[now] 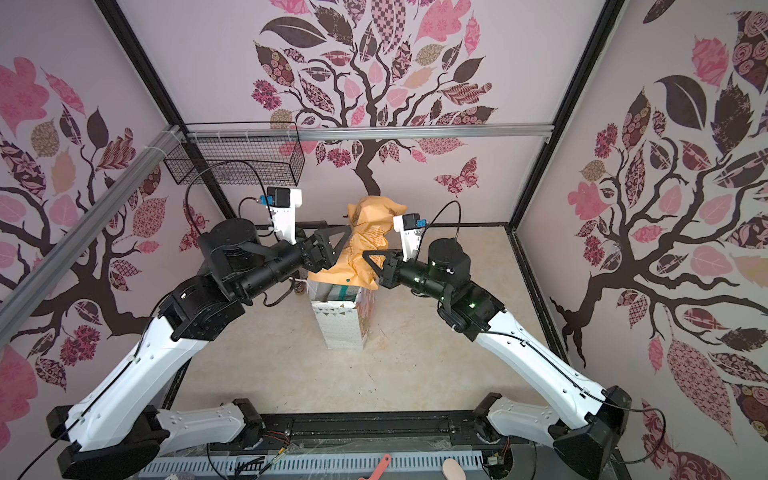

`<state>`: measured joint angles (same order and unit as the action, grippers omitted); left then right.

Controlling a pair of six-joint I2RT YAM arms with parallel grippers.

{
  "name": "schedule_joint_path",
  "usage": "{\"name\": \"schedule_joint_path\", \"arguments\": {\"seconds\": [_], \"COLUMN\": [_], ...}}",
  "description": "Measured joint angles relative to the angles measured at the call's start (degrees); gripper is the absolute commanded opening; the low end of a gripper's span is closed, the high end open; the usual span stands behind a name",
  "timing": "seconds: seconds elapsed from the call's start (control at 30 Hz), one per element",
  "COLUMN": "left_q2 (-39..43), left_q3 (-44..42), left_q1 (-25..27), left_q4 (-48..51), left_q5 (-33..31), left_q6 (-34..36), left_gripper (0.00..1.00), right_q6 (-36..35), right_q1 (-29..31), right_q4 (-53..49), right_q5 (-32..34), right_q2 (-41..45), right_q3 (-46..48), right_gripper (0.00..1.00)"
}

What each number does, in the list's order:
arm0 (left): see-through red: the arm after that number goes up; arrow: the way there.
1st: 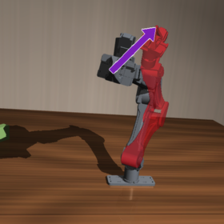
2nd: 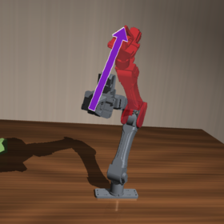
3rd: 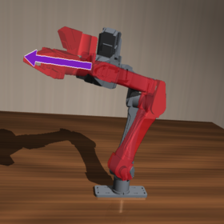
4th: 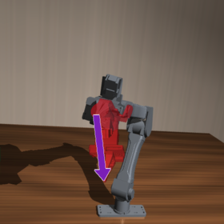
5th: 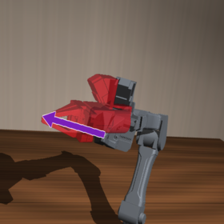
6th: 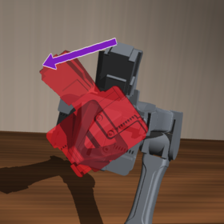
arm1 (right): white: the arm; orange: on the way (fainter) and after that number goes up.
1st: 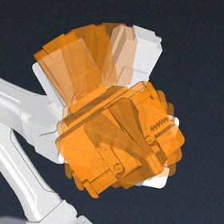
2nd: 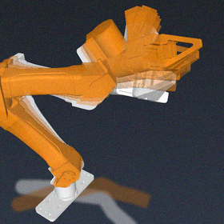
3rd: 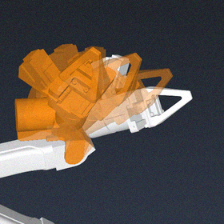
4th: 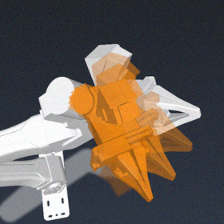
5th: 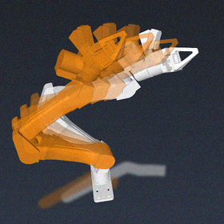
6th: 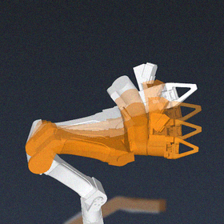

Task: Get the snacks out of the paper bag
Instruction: 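Grasp the raised wrapper with the right gripper from the left gripper, then drop the wrapper on the table with the right gripper while the left withdraws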

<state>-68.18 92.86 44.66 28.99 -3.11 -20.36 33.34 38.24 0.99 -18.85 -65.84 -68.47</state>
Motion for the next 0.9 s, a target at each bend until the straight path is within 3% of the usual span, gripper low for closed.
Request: {"name": "schedule_joint_path", "arguments": {"seconds": [0.2,0.53,0.73,0.9], "left_q2": [2.6,6.95,9.88,10.49], "left_q3": [-2.21,-9.25,-10.14,-10.21], "left_q1": [0.0,0.42,2.62,6.03], "left_q4": [-0.15,3.58,8.48,11.82], "left_q5": [6.21,14.51,13.22,9.14], "left_q6": [3.91,10.23,12.7,13.14], "left_gripper": [0.97,0.99,0.99,0.98], "right_q6": [-0.07,3.61,6.6,8.26], "right_q1": [-7.34,-25.68,-34.07,-36.17], "right_q4": [-0.59,0.28,4.0,6.69], "right_q5": [-2.03,-8.94,-12.11,-13.05], "right_q2": [-1.2,-3.91,-7.93,-14.62], "right_q3": [-2.29,-1.05,3.34,5.25], "right_gripper": [0.0,0.0,0.0,0.0]}}
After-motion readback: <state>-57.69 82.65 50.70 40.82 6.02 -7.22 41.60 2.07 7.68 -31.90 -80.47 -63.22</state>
